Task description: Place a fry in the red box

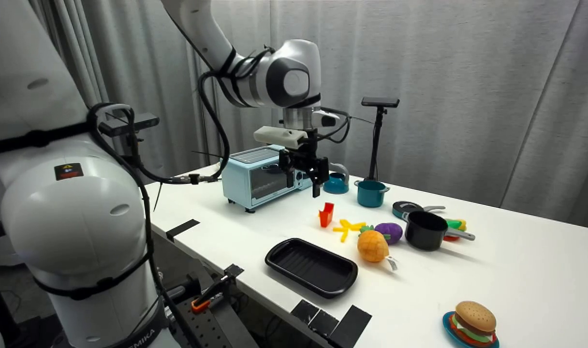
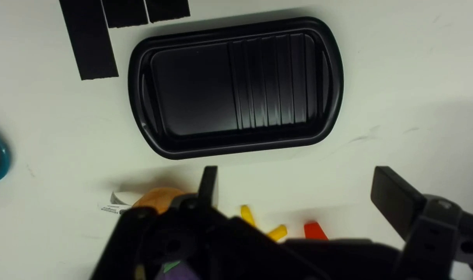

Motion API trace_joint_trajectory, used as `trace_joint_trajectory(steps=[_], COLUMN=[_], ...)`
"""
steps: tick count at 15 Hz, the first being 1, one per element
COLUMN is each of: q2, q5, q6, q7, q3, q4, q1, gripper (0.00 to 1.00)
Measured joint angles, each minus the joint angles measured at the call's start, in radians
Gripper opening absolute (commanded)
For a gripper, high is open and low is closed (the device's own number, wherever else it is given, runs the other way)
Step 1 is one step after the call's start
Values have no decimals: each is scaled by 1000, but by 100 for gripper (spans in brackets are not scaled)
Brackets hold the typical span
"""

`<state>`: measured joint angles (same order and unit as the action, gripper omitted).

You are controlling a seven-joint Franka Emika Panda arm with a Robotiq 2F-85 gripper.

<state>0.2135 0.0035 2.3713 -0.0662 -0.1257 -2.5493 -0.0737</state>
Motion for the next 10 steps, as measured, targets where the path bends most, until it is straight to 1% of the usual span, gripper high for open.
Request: trace_joint_trajectory(steps=[5, 10], q2=[-236, -431], q5=[-8, -9], q6=[32, 54], q7=[59, 147], q3=[18, 37], q4=[156, 304], q1=[2, 11], gripper=[100, 100])
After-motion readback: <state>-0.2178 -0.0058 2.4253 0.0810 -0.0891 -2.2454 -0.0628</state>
